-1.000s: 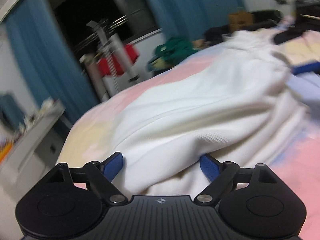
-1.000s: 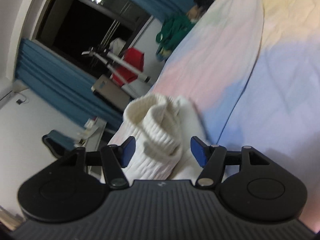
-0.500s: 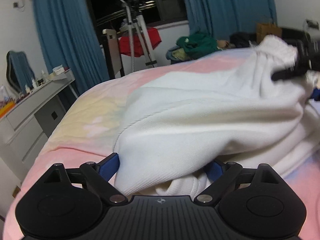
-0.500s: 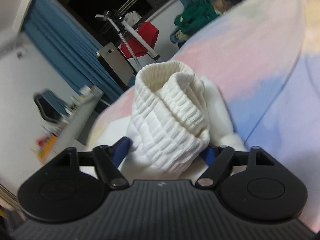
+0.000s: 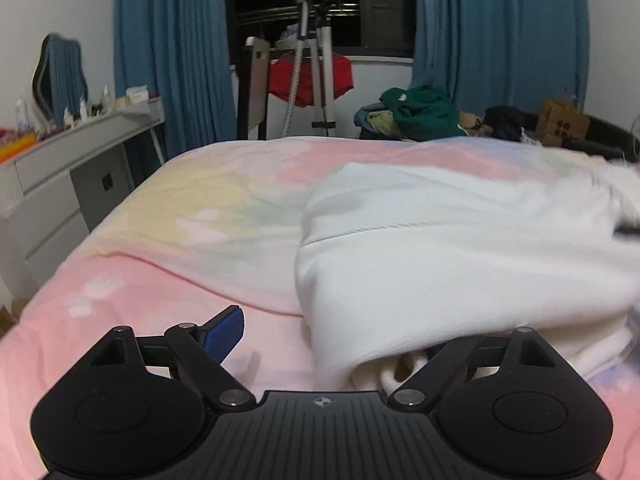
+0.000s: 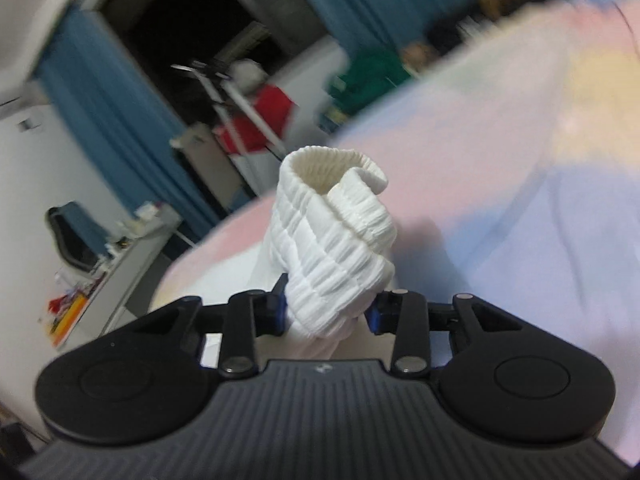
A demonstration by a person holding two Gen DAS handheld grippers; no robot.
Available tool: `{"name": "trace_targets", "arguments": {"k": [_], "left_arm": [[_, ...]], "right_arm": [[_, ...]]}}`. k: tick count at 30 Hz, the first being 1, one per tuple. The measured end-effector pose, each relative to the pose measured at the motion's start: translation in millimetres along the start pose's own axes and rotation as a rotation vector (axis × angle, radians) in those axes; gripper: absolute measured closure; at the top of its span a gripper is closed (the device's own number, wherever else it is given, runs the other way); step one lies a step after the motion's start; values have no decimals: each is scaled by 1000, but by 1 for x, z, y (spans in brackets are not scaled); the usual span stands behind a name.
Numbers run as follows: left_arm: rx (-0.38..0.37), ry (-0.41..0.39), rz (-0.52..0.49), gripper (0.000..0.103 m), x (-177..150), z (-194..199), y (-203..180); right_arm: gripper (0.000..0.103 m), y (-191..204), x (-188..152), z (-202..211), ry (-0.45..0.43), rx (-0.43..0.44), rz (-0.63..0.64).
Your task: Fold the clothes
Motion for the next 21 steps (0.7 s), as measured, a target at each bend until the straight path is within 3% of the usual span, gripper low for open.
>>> {"name": "trace_targets", "arguments": {"k": [5, 8, 10, 12, 16, 21], "left_arm": [[-19, 0, 75, 15, 0, 5, 17], [-30, 7, 132, 15, 0, 7, 28], [-36, 10, 152, 15, 0, 8, 32], [-39, 12, 169, 15, 0, 9, 35], [-46, 21, 217, 15, -1, 10, 43], [-49, 37, 242, 15, -2, 9, 48]], "right_arm": [[58, -5, -5, -7, 25, 9, -22], [40, -7, -11, -11, 39, -10, -15], [22, -12, -15, -18, 67, -26, -36], [14, -17, -20, -25, 101, -29, -67], [14, -18, -29, -46, 234, 109, -180], [13, -1, -33, -49, 246, 135, -81]]}}
Point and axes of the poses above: each gripper's, at about its wrist camera, not at the fingertips, and z roughly against the way its jaws point, y to its left, x to its top, the point moved 6 cm from there along -z, roughly the way its jaws point, and after that the axes turned 14 degrees about -x, right-handed, at the moved point
